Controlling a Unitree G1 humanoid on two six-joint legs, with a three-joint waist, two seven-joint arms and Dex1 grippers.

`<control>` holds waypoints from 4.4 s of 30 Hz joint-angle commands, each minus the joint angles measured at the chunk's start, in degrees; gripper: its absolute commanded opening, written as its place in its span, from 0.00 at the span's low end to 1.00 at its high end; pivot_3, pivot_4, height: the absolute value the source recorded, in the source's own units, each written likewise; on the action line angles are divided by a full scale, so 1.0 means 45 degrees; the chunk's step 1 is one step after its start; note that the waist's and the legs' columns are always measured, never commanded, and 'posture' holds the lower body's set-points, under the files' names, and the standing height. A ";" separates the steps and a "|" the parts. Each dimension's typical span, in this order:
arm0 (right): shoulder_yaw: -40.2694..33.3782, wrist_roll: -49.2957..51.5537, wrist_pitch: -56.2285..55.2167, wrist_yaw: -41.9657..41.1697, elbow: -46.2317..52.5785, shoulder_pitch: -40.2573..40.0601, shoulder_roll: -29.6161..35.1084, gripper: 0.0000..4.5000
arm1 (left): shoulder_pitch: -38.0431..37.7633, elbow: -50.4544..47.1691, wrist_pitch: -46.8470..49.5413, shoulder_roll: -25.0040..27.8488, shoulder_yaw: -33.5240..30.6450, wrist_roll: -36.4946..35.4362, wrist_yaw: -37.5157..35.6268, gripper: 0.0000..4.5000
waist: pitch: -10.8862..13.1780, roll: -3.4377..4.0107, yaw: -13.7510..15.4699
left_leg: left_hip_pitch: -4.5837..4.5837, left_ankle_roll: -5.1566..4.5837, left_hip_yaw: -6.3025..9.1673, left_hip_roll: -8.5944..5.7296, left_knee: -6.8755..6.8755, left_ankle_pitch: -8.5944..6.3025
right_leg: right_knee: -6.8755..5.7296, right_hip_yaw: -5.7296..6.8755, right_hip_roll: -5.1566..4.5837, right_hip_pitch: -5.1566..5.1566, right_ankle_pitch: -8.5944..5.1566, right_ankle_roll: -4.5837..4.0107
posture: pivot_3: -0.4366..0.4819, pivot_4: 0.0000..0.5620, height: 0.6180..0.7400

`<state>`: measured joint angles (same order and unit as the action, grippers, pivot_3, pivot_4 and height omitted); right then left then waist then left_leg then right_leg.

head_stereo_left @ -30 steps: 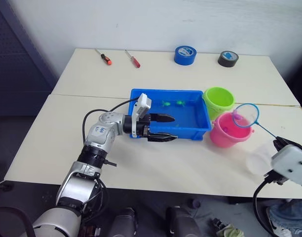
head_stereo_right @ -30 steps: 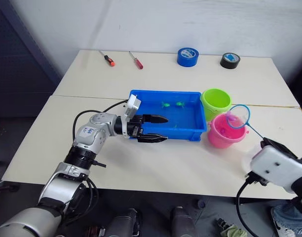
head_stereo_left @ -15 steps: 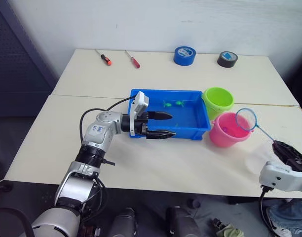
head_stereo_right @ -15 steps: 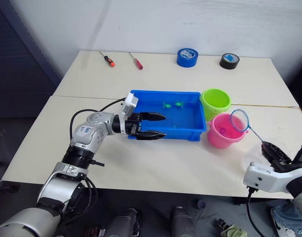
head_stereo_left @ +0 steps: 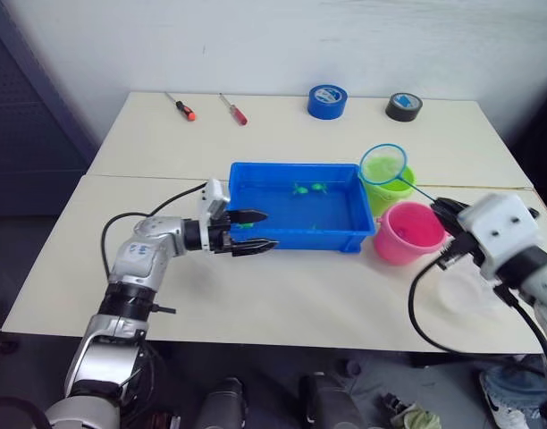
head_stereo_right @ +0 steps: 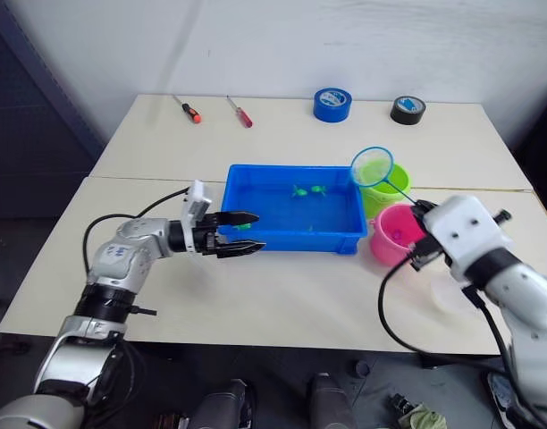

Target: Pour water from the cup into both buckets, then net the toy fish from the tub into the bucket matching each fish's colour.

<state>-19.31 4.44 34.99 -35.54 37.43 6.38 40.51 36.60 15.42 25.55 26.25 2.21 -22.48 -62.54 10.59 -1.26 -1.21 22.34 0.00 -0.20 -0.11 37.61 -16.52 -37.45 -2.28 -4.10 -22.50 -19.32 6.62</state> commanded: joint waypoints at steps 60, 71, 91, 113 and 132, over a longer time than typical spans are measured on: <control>0.4426 0.1546 -0.1150 -0.4140 -0.6540 0.4638 0.1440 0.00 | -0.2606 -0.5297 0.2375 0.1576 -0.1706 -0.1621 0.2414 0.99 | 0.0003 0.0005 -0.0046 | 0.0024 -0.0016 0.0029 -0.0036 -0.0091 -0.0001 | 0.0099 0.0053 -0.0073 -0.0006 0.0000 0.0000 | 0.48 0.27 1.00; 0.5984 -0.0341 -0.3389 -0.3715 -0.7230 0.4919 0.1194 0.00 | -0.2620 -0.4410 0.1891 0.2105 -0.1698 -0.1209 0.2060 0.99 | 0.0003 0.0006 -0.0091 | 0.0021 -0.0015 0.0024 -0.0036 -0.0095 -0.0001 | 0.0098 0.0056 -0.0065 -0.0010 0.0000 -0.0001 | 0.48 0.27 1.00; 0.4331 0.2601 0.1528 -0.2933 -0.5889 0.5993 -0.1383 0.00 | -0.2276 -0.4053 0.1858 0.2415 -0.2127 -0.1481 0.2108 0.99 | 0.0004 0.0006 -0.0055 | 0.0044 -0.0010 0.0055 -0.0036 -0.0100 -0.0004 | 0.0105 0.0069 -0.0081 -0.0017 0.0000 -0.0001 | 0.48 0.27 1.00; -0.2320 0.5017 0.4654 -0.0008 -0.0614 0.2076 0.0960 0.00 | 0.1996 0.0401 -0.0633 -0.0677 0.0016 -0.0437 0.0392 0.99 | 0.0004 0.0006 0.0265 | 0.0158 0.0027 0.0067 -0.0046 -0.0054 0.0034 | 0.0108 0.0096 -0.0056 -0.0073 0.0003 0.0006 | 0.48 0.27 1.00; 0.3788 -0.4898 -0.7706 0.1543 -0.7800 0.2517 0.5748 0.00 | 0.1739 -0.0162 -0.0525 -0.0579 -0.0286 -0.0512 0.0564 0.99 | 0.0003 0.0008 0.0222 | 0.0150 0.0020 -0.0030 -0.0044 -0.0035 0.0050 | 0.0099 0.0090 -0.0041 -0.0117 0.0009 0.0018 | 0.48 0.27 1.00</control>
<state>-2.49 -11.94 6.49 -31.10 3.17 15.99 63.65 44.50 17.32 23.14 23.13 2.31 -24.18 -60.37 10.60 -1.22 -0.21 23.03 0.10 -0.38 -0.31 37.45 -16.29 -37.04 -1.90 -4.29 -23.10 -19.28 6.70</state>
